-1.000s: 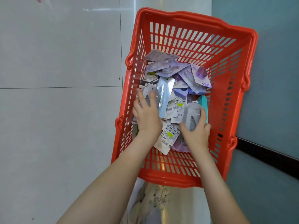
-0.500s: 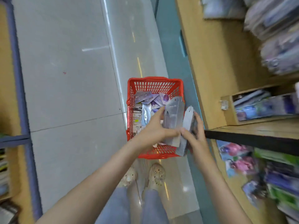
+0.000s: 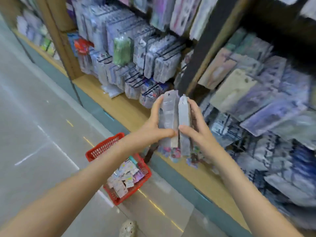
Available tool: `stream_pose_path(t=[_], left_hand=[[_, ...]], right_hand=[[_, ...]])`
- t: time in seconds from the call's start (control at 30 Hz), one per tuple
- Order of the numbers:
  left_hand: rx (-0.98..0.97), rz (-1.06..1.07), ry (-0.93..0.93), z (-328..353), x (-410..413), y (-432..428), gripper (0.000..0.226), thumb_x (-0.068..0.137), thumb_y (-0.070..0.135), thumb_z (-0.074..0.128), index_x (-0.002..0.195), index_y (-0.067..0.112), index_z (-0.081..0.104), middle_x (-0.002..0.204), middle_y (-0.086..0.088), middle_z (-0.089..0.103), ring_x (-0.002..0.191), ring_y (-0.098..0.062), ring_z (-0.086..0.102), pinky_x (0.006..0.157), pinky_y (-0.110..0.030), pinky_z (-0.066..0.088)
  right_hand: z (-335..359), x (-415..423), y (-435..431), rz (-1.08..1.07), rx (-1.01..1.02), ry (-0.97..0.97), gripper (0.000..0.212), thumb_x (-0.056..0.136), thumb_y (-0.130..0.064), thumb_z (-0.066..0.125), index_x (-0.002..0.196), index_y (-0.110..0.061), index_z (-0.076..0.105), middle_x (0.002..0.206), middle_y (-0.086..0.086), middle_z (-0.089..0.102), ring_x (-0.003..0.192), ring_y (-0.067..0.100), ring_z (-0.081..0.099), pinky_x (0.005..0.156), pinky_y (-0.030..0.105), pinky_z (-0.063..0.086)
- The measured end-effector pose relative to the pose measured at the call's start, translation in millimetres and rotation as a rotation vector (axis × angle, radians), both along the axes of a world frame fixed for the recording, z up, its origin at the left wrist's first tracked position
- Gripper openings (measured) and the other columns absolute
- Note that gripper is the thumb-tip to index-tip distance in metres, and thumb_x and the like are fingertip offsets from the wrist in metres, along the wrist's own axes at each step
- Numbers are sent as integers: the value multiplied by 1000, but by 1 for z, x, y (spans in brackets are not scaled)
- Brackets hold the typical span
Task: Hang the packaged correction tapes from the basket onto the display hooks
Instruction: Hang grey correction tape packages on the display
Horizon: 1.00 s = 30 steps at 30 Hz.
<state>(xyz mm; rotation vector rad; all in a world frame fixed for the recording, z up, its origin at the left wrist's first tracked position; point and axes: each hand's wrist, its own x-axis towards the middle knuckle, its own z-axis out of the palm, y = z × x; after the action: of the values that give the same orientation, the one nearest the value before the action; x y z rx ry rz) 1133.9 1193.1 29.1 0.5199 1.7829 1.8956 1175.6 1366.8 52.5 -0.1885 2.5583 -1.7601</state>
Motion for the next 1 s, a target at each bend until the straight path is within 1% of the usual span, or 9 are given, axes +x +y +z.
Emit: stream_pose_path(t=[0.1,0.23,0.3,0.4,0.53,0.67,0.77,0.9,1.0], left_hand=[[7,-136,121,56,28,50,111,71,27,77,147,42,-3,154,20,11,132,8,33,101,-21,41],[12,-308,287,125,100,130,106,67,46,75,140,54,-2,157,10,11,135,-8,37,105,-38,43],[43,-358,337,149,145,173,97,77,41,74,140,53,1,154,7,18,133,-4,38,104,-33,43],[103,-436,359,176,213,234,86,89,19,66,146,36,5,135,5,36,100,18,51,76,-11,49],[186,-517,378,214,272,301,79,85,12,67,140,34,15,137,-3,46,101,-4,62,74,-19,52],[241,-564,378,269,288,347,82,78,19,69,137,41,17,132,-9,52,98,-14,67,75,-29,55],[294,-578,432,313,284,374,78,75,19,67,133,40,19,129,-7,55,97,-16,68,75,-31,56],[314,-543,589,362,264,404,89,68,22,79,134,40,23,123,-9,56,97,-19,69,74,-34,57],[329,-443,735,396,243,422,82,81,12,74,137,38,20,119,-3,56,89,-11,70,71,-30,57]], right_hand=[[59,50,49,-55,28,53,68,80,-51,60,137,-58,25,154,-16,27,138,3,33,110,36,37],[124,150,121,-169,35,148,64,83,-42,60,128,-65,21,136,-43,27,123,-18,39,93,11,42],[145,206,159,-244,-29,174,68,79,-44,66,131,-64,27,135,-36,39,121,-7,49,96,25,48],[165,285,211,-343,-125,229,82,72,-46,75,141,-53,31,141,-13,50,125,18,54,101,53,45],[202,356,256,-396,-148,334,71,88,-21,58,148,-41,25,136,-10,54,121,19,57,94,44,51],[255,377,296,-400,-61,401,70,91,-20,54,150,-37,22,136,0,54,120,23,58,95,47,51],[296,377,322,-394,9,464,69,89,-26,57,148,-42,25,137,3,52,120,22,58,96,49,50],[342,366,352,-471,179,599,66,87,-33,62,142,-50,30,133,3,52,111,14,61,84,34,55],[371,353,374,-564,262,702,63,93,-26,61,142,-48,28,140,-2,46,114,9,58,81,22,53]])
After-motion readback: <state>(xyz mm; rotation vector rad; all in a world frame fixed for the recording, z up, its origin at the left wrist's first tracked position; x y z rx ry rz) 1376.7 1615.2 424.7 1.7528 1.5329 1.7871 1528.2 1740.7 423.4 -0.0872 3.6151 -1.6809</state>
